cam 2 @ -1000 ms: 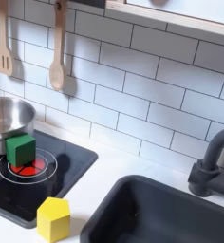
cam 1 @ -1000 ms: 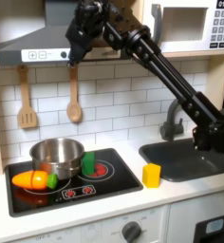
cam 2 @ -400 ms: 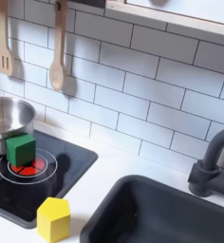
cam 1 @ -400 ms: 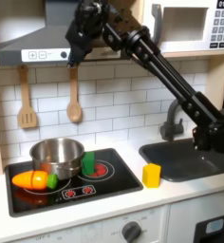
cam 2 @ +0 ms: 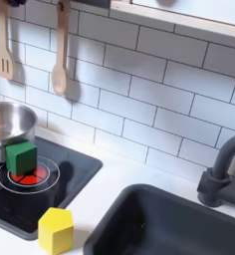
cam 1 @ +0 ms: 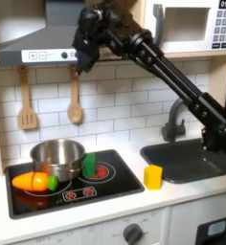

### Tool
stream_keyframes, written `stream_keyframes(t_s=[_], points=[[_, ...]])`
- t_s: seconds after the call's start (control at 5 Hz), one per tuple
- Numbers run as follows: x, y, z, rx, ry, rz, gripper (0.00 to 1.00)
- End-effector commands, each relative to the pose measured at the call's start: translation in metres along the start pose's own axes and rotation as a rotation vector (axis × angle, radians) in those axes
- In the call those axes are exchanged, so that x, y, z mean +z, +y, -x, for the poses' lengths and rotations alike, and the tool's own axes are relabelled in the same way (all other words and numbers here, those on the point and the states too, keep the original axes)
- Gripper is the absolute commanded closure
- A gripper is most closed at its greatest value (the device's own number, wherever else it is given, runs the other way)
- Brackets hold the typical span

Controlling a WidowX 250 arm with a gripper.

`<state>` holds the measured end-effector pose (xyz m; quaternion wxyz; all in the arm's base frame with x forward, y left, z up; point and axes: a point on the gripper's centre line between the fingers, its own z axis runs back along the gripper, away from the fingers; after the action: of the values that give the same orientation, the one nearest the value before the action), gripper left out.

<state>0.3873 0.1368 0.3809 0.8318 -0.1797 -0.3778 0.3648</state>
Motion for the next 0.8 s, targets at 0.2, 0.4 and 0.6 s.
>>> stream_keyframes(t_s=[0.2,0.4,0.6], points=[[0.03,0.007,0.042,-0.097,0.168,0.007,1.0],[0.033,0.016,0.056,-0.129,0.227,-0.021,1.0],[0.039,0.027,0.076,-0.176,0.263,-0.034,1.0]])
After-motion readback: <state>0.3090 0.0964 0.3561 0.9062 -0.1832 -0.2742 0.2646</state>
